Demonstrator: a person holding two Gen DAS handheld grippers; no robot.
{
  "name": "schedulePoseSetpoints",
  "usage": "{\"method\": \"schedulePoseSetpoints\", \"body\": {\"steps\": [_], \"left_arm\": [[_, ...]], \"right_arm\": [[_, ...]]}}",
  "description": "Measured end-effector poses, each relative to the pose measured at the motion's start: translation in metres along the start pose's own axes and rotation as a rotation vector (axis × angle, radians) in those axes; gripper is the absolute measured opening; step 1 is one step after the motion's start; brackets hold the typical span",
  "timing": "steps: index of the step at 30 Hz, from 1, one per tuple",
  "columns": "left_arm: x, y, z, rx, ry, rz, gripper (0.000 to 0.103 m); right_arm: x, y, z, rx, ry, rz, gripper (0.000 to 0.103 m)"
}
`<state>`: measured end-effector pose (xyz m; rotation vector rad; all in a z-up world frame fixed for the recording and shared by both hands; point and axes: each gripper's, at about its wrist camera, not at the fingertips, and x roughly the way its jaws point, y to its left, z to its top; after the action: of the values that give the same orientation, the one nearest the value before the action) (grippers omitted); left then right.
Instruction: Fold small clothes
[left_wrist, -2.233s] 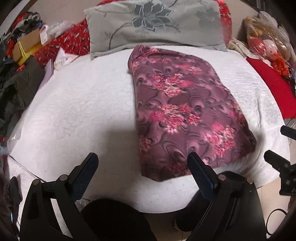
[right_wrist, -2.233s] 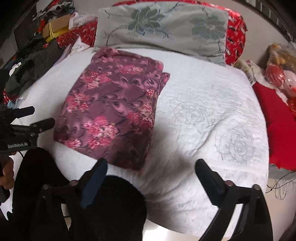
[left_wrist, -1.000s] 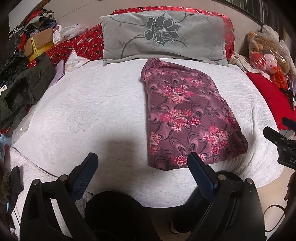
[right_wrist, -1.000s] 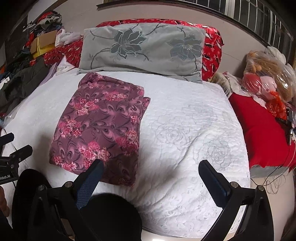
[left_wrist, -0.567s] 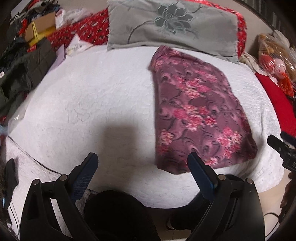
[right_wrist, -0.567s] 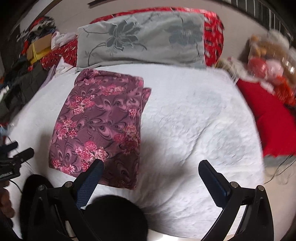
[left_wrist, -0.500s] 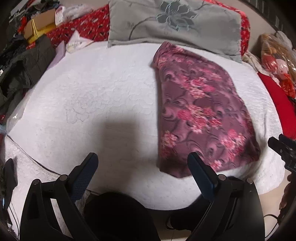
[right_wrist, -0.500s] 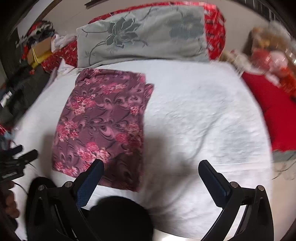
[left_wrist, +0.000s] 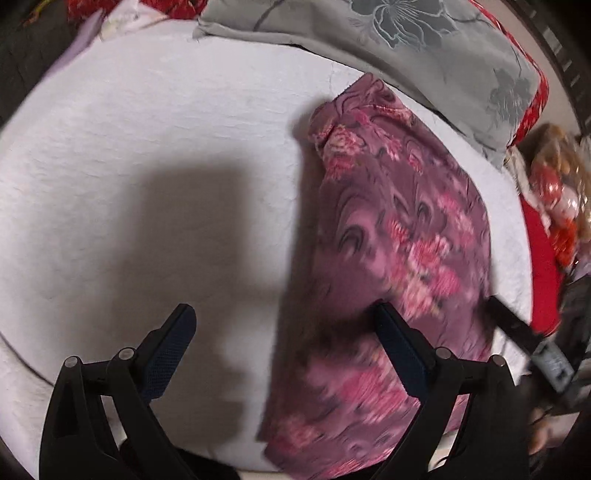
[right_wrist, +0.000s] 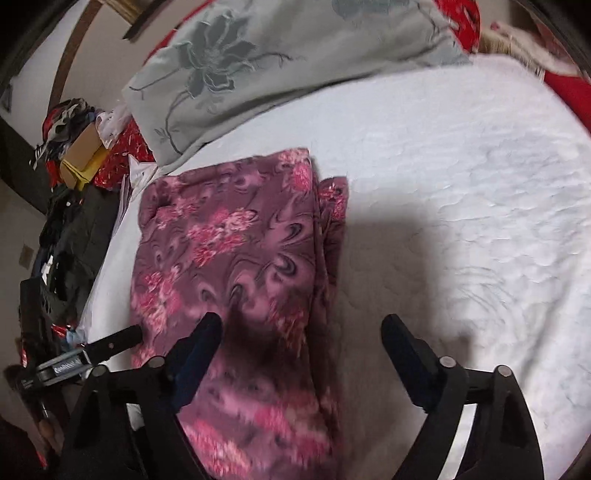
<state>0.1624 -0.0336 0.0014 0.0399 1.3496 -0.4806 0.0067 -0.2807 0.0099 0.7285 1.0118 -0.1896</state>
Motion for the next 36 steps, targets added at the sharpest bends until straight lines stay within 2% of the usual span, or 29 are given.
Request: {"method": "schedulePoseSetpoints", "body": {"steps": [1,3,5,6,7,10,11,12,13,14,16,19,21,26,31,33,36], "left_arm": [[0.003,-0.002,0.001,0.002,0.007,-0.008,0.098],[0.009,-0.007,0.003,0.009,0.019,-0.023,0.098],[0.016,-0.010,0.004,0.009,0.043,-0.045,0.098],[0.019,-0.011,0.004,-0.003,0.051,-0.064,0.098],[0.021,-0.010,0.005,-0.018,0.047,-0.082,0.098],[0.020,-0.008,0.010,-0.052,0.047,-0.130,0.097],[0.020,-0.008,0.013,-0.061,0.047,-0.153,0.093],[0.018,-0.008,0.014,-0.069,0.051,-0.189,0.078],[0.019,-0.009,0.016,-0.071,0.071,-0.232,0.054],[0.020,-0.011,0.017,-0.072,0.089,-0.242,0.053],[0.018,-0.014,0.018,-0.060,0.078,-0.227,0.043],[0.012,-0.011,0.019,-0.043,0.066,-0.245,0.029],[0.004,-0.004,0.017,-0.053,0.057,-0.276,0.025],[-0.016,0.013,0.019,-0.061,0.018,-0.276,0.022],[-0.025,0.032,0.024,-0.076,-0.012,-0.234,0.022],[-0.019,0.036,0.023,-0.078,0.010,-0.209,0.023],[-0.017,0.035,0.026,-0.074,0.027,-0.224,0.028]], "right_arm": [[0.005,-0.001,0.000,0.002,0.006,0.001,0.081],[0.009,0.002,0.000,-0.014,-0.010,0.002,0.081],[0.011,0.006,0.002,-0.034,-0.017,0.019,0.071],[0.012,0.008,0.003,-0.037,-0.010,0.047,0.056],[0.013,0.010,0.004,-0.032,0.002,0.087,0.054],[0.018,0.007,0.008,0.001,0.021,0.109,0.056],[0.019,0.003,0.009,0.024,0.025,0.131,0.056],[0.021,-0.001,0.010,0.044,0.031,0.154,0.056],[0.022,-0.006,0.011,0.067,0.034,0.177,0.053],[0.022,-0.007,0.011,0.076,0.032,0.187,0.050],[0.019,-0.005,0.010,0.066,0.019,0.207,0.032],[0.013,0.000,0.009,0.053,-0.007,0.199,0.028],[0.006,0.003,0.008,0.059,-0.025,0.206,0.027],[-0.010,0.024,0.016,0.034,-0.057,0.259,0.026],[-0.001,0.044,0.016,0.007,-0.029,0.288,0.026],[0.009,0.048,0.014,0.006,-0.017,0.269,0.026],[0.025,0.039,0.011,0.017,0.005,0.191,0.029]]}}
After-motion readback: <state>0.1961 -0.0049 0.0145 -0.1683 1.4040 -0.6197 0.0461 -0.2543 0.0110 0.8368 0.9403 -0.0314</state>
